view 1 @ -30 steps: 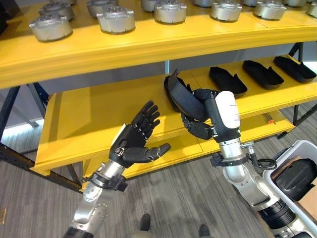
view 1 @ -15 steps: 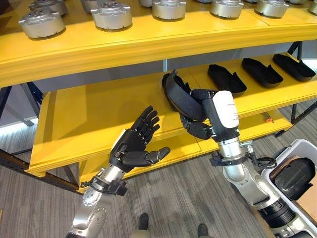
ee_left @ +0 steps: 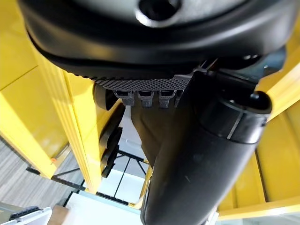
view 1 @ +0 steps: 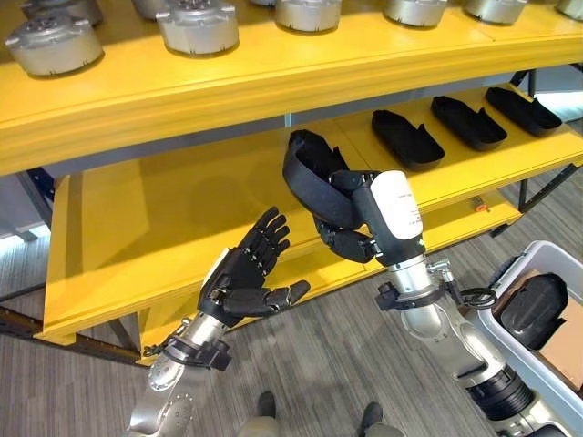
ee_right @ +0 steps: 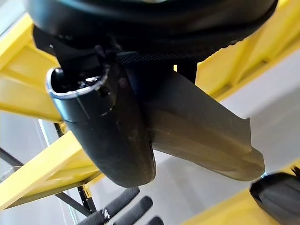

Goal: Move parts from the plastic box to the shelf.

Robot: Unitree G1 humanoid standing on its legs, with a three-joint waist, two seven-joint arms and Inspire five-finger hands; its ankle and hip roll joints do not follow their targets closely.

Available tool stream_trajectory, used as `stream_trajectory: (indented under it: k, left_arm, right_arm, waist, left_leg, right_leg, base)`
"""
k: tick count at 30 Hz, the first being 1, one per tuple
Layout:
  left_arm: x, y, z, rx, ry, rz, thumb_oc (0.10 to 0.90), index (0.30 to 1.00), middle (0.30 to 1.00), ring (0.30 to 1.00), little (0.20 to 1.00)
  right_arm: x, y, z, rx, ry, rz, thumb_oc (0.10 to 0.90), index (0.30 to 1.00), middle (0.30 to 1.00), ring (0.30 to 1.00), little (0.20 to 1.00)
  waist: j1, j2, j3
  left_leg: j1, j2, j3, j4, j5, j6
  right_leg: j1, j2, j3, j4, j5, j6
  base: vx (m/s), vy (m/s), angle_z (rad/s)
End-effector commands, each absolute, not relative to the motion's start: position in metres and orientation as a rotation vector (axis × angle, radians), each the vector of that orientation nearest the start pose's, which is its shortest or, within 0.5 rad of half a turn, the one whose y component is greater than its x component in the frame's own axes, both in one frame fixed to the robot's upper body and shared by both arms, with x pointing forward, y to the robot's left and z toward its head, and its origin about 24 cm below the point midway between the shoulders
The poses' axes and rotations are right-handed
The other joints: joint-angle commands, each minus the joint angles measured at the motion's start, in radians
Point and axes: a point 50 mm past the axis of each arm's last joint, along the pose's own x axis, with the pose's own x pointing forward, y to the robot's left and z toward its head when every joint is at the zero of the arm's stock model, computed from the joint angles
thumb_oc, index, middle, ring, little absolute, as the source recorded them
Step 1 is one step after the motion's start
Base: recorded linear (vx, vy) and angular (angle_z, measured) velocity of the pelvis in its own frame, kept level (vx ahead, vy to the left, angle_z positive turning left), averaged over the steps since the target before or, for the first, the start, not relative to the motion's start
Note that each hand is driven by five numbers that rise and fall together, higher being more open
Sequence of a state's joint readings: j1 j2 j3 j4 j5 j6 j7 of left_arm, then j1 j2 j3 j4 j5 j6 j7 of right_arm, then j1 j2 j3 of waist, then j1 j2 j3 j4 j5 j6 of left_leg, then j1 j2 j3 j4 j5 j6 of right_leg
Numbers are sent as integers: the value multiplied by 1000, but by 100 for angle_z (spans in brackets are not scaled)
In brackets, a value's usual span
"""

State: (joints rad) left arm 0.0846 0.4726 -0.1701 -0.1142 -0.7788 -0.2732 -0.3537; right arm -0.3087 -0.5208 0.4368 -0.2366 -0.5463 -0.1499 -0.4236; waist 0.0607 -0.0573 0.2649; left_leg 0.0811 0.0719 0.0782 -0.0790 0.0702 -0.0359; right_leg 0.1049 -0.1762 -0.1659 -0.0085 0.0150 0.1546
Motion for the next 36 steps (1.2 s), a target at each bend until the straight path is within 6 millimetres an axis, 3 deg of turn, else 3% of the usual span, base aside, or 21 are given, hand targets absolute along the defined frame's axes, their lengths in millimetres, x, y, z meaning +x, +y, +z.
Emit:
stream_trajectory:
  k: [1, 2, 4, 19, 22, 23, 24, 26, 30, 33, 34, 36]
  left_arm:
    - [238, 163, 129, -339, -499, -567, 900, 1000, 1000, 1000, 1000]
    - [239, 159, 127, -349, -492, -584, 900, 1000, 1000, 1000, 1000]
    - [241, 156, 125, -381, -480, -600, 900, 1000, 1000, 1000, 1000]
    - [231, 167, 111, -398, -415, -528, 900, 1000, 1000, 1000, 1000]
    - [232, 172, 107, -387, -394, -508, 900, 1000, 1000, 1000, 1000]
    - [233, 171, 107, -383, -388, -539, 900, 1000, 1000, 1000, 1000]
    - [236, 166, 105, -385, -377, -586, 900, 1000, 1000, 1000, 1000]
    - [236, 164, 103, -381, -377, -599, 900, 1000, 1000, 1000, 1000]
    - [235, 163, 102, -401, -378, -593, 900, 1000, 1000, 1000, 1000]
    - [237, 163, 102, -413, -376, -596, 900, 1000, 1000, 1000, 1000]
    - [238, 162, 102, -413, -374, -608, 900, 1000, 1000, 1000, 1000]
    - [239, 160, 101, -403, -372, -609, 900, 1000, 1000, 1000, 1000]
  right_arm:
    - [241, -102, 221, -717, -1219, -13, 400, 300, 300, 300, 300]
    - [243, -104, 219, -733, -1204, -38, 400, 300, 300, 300, 300]
    - [246, -111, 216, -742, -1191, -73, 400, 300, 300, 300, 300]
    - [245, -105, 216, -774, -1252, -37, 400, 300, 300, 300, 300]
    - [245, -106, 215, -787, -1250, -47, 400, 300, 300, 300, 300]
    - [246, -109, 215, -819, -1246, -78, 400, 300, 300, 300, 300]
    - [251, -113, 216, -883, -1249, -105, 400, 300, 300, 300, 300]
    - [255, -114, 217, -904, -1256, -99, 400, 300, 300, 300, 300]
    - [258, -115, 221, -946, -1279, -83, 400, 300, 300, 300, 300]
    - [262, -118, 226, -993, -1285, -89, 400, 300, 300, 300, 300]
    - [265, -121, 228, -1024, -1285, -104, 400, 300, 300, 300, 300]
    - [266, -124, 229, -1043, -1288, -107, 400, 300, 300, 300, 300]
  waist:
    - [-16, 11, -131]
    - [-34, 11, -135]
    - [-54, 11, -140]
    - [-18, 26, -142]
    - [-25, 28, -137]
    - [-39, 25, -128]
    - [-57, 26, -121]
    - [-62, 33, -121]
    - [-67, 43, -127]
    - [-65, 37, -125]
    - [-69, 34, -122]
    - [-75, 43, -122]
  left_leg:
    - [6, -65, -60, -8, -93, 66]
    - [4, -78, -92, -8, -94, 70]
    - [1, -94, -126, -8, -94, 74]
    - [0, -82, -109, 10, -84, 46]
    - [-4, -79, -47, 71, -109, 37]
    - [-25, -61, 27, 128, -117, 26]
    - [-49, -4, 82, 171, -84, 5]
    - [-42, 28, 75, 145, -55, -7]
    - [-34, 121, 65, 71, 70, -57]
    - [-71, 214, 65, 42, 175, -91]
    - [-84, 240, 97, 37, 185, -96]
    - [-70, 241, 121, 13, 181, -103]
  right_leg:
    - [-55, 135, 123, -12, 24, -79]
    - [-56, 160, 202, -37, 36, -86]
    - [-61, 184, 273, -60, 52, -94]
    - [-21, 187, 172, -79, 20, -125]
    - [-7, 180, 142, -79, 13, -128]
    - [-3, 166, 109, -79, 20, -128]
    - [-8, 154, 74, -66, 22, -135]
    - [-9, 151, 71, -58, 15, -138]
    - [8, 142, 71, -70, 2, -138]
    - [25, 109, 51, -78, -8, -135]
    - [31, 87, 21, -79, -11, -132]
    - [31, 69, -3, -79, -11, -124]
  base:
    - [136, -27, 97]
    - [103, -32, 89]
    - [90, -74, 127]
    - [50, -150, 24]
    - [22, -94, 3]
    - [-81, -14, 62]
    - [-101, 21, 128]
    - [-4, 110, 137]
    - [68, 178, 9]
    - [65, 236, 21]
    - [71, 314, 24]
    - [111, 354, 37]
